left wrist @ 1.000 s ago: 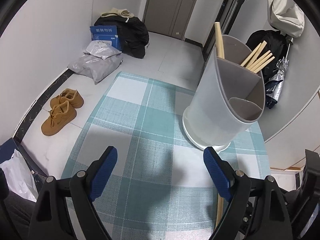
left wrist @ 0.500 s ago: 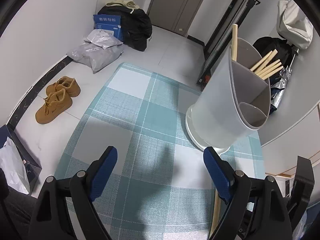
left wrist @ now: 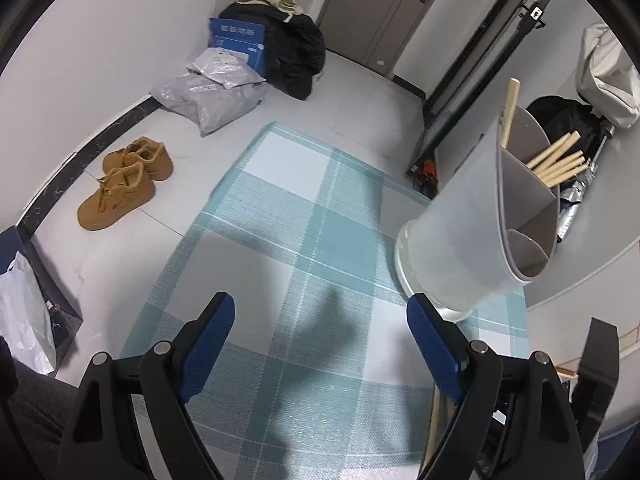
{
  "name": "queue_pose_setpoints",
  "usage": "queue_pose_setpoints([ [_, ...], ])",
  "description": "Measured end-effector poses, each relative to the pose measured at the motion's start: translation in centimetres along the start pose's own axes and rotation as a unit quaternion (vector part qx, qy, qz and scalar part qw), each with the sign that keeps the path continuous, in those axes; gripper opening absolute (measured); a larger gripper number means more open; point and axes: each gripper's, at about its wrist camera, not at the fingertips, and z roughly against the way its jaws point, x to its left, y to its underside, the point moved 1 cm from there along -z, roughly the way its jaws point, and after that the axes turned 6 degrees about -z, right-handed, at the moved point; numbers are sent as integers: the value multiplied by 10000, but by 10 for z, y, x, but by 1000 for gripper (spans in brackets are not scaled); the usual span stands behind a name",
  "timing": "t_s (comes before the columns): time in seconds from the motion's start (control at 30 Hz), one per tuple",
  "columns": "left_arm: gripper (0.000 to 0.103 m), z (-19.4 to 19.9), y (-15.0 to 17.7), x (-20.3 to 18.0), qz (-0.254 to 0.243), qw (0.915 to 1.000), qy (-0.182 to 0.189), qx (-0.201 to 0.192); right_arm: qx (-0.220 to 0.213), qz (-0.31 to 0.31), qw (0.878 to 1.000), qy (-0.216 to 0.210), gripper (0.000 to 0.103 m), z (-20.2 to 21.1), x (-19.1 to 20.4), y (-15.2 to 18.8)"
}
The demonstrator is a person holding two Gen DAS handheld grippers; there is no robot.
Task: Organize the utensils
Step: 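Close the right gripper on a chopstick while the left gripper grasps the other chopstick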
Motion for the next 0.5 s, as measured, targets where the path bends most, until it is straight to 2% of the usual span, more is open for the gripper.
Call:
queue_pose_setpoints([
  [0.13, 85, 0, -2, 3, 59, 10000, 38, 21, 54, -61, 9998, -178, 4, 5, -13, 5],
  [0.3, 85, -2, -3, 5, 155, 9998, 93, 83, 226, 172, 9993, -229, 5, 12, -20, 14],
  [0.37, 85, -2, -3, 6, 138, 9999, 68, 63, 246, 222, 9991, -265, 8, 11, -22, 16],
  [0.5, 85, 0, -1, 9, 117, 9999, -55, 23, 184, 434, 9985, -271, 8, 8, -14, 14],
])
